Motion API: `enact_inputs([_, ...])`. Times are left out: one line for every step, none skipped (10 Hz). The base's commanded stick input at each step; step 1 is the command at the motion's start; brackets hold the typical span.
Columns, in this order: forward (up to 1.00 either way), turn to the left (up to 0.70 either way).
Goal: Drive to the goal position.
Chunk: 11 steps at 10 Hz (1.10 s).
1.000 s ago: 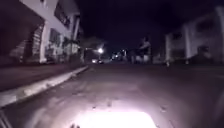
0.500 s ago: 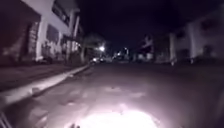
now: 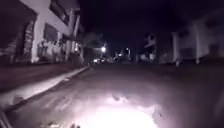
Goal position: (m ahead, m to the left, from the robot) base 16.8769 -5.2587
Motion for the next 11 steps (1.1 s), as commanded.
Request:
enact_inputs([1.00, 0.00])
enact_inputs([1.00, 0.00])
enact_inputs([1.00, 0.00])
enact_inputs([1.00, 0.00])
enact_inputs([1.00, 0.00])
enact_inputs([1.00, 0.00])
enact_inputs([1.00, -0.16])
enact_inputs([1.00, -0.27])
enact_inputs([1.00, -0.27])
enact_inputs([1.00, -0.27])
enact_inputs([1.00, -0.12])
